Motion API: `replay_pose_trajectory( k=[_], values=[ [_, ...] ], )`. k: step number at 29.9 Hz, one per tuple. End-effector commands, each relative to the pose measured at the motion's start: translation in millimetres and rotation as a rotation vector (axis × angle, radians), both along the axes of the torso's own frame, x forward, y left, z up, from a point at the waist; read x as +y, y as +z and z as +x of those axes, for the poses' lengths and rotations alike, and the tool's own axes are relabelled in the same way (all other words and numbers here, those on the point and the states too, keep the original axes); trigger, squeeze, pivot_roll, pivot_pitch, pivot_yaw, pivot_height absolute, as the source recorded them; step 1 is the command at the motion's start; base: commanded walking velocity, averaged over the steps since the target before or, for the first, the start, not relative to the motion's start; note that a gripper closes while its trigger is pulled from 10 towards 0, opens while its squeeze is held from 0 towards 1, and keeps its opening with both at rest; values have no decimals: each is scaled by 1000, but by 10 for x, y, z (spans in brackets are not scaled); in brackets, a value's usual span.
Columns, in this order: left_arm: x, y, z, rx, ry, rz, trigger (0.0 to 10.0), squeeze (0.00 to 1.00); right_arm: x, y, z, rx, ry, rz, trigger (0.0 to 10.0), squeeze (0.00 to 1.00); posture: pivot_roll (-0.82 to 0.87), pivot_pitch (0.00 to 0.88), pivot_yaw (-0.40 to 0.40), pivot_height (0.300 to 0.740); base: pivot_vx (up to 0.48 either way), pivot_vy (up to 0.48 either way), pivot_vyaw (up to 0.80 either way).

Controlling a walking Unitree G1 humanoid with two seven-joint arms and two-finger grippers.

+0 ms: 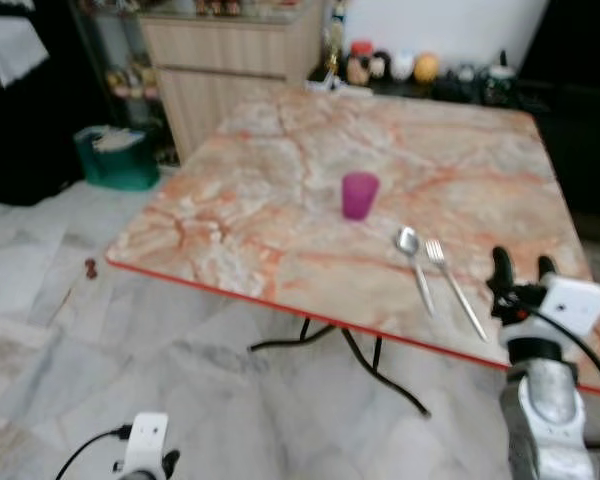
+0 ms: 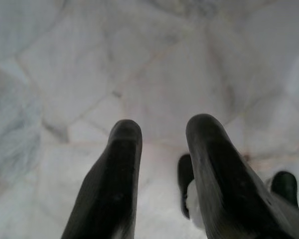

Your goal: Setting the table

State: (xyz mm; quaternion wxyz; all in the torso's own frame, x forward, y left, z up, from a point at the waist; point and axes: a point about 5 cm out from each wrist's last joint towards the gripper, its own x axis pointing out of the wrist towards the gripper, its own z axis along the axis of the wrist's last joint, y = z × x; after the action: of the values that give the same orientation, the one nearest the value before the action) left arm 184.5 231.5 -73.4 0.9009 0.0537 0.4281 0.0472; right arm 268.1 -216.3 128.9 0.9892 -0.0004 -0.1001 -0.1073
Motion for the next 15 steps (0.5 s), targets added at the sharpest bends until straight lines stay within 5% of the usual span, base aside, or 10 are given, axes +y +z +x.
replay_pose_trajectory(
  k=[1, 6, 15],
  values=[
    [-36, -10, 6, 10, 3, -5, 10000, 0, -29, 64, -1, -16, 1, -9, 10000, 0, 34, 0, -11, 731, 311, 0, 0],
    [-41, -6, 18, 7, 4, -6, 10000, 0, 7, 64, 5, -11, 29, -16, 10000, 0, 37, 0, -14, 731, 316, 0, 0],
    [-38, 0, 30, 7, 2, -3, 10000, 0, -4, 43, 7, 37, 57, -36, 10000, 0, 33, 0, -11, 731, 0, 0, 0]
  ],
)
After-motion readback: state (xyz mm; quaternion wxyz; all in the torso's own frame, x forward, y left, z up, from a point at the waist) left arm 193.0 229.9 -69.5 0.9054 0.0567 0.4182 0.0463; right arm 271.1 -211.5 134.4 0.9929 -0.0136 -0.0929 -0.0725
